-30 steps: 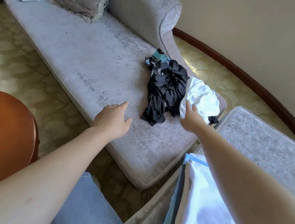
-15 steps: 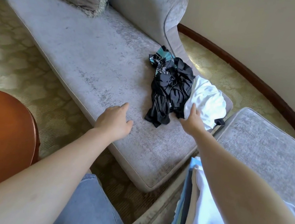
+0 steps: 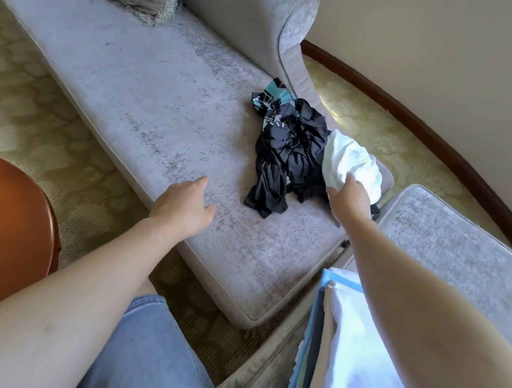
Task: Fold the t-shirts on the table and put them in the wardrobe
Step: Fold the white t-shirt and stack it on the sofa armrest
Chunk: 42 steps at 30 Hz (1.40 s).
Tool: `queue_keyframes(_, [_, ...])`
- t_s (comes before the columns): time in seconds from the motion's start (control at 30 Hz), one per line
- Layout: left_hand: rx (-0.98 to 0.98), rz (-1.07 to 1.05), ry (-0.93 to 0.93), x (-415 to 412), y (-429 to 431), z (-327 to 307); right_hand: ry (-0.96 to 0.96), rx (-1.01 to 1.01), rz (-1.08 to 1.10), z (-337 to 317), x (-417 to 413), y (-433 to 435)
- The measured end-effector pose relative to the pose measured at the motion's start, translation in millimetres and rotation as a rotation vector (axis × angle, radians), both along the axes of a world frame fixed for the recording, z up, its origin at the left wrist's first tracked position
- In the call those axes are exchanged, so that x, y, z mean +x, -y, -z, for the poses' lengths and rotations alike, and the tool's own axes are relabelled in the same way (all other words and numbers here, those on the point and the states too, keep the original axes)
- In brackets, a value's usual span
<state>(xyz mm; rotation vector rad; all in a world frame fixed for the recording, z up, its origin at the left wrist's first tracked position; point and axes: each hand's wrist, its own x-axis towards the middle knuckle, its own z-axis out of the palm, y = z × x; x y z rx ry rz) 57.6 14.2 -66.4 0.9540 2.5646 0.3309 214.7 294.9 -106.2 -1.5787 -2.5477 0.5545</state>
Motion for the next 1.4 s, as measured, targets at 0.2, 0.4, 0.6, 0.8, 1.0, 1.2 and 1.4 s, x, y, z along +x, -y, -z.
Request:
queue_keyframes(0.2, [0.053,0.045,-0.002,17,-6,-20,-0.265,0.054,0.044,-64,19,-1])
queue_keyframes(0.4, [0.17,0.082,-0.018,32,8,-62,-0.592,0.149,0.042,-159,14,26])
queue_keyframes(0.6, [0.406,0.022,-0.01,49,33,-114,-0.838,0.167,-0.11,-235,-17,100])
queue_keyframes(0.8, [0.64,-0.092,0.102,57,73,-155,-1.133,-0.026,-0.176,-290,-62,204])
queue_keyframes(1.0, [0.819,-0.223,0.064,55,116,-189,-1.321,-0.274,-0.257,-329,-89,298])
queue_keyframes(1.2, [0.935,-0.393,-0.112,40,163,-223,-1.43,-0.375,-0.407,-382,-107,353])
queue_keyframes(1.4, [0.925,-0.469,-0.35,19,236,-278,-1.496,-0.612,-0.519,-424,-143,397])
